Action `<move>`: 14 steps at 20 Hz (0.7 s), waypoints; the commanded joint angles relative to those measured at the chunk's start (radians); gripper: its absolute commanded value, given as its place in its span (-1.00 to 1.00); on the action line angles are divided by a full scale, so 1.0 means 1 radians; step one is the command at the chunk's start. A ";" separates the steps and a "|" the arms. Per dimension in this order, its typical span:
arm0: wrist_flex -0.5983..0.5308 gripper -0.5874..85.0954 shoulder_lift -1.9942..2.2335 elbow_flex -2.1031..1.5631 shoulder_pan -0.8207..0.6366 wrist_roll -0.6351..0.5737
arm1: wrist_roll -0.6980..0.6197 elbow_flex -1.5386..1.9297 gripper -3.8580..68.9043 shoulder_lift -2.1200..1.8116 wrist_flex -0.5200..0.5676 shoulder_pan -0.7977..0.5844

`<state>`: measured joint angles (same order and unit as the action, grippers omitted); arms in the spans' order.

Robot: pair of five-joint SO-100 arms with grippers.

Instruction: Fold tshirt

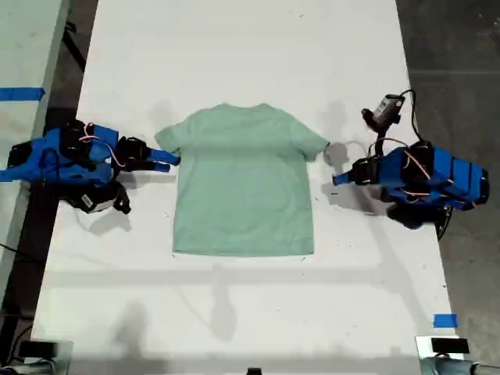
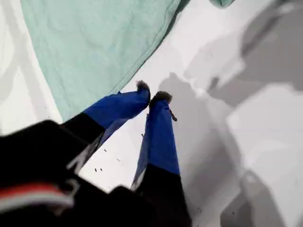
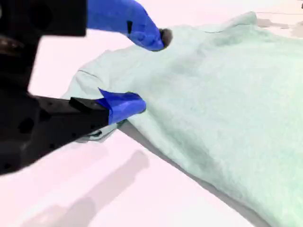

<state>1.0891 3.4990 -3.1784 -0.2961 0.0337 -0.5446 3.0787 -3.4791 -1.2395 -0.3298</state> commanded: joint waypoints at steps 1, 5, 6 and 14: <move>-0.083 -0.87 0.100 -0.006 0.058 0.023 | -0.098 -0.011 -0.81 -0.009 -0.020 -0.077; -0.173 -0.98 0.100 -0.006 0.190 0.002 | 0.637 -0.012 -0.77 -0.009 -0.029 -0.078; -0.152 -0.98 0.101 -0.005 0.176 -0.006 | 0.723 -0.015 -0.82 -0.009 -0.029 -0.080; -0.144 -0.98 0.098 0.012 0.115 -0.003 | 0.414 -0.086 -0.92 -0.012 -0.048 -0.032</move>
<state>0.9557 3.5005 -3.1784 -0.1534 0.0092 -0.0767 3.0772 -3.4852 -1.2655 -0.3820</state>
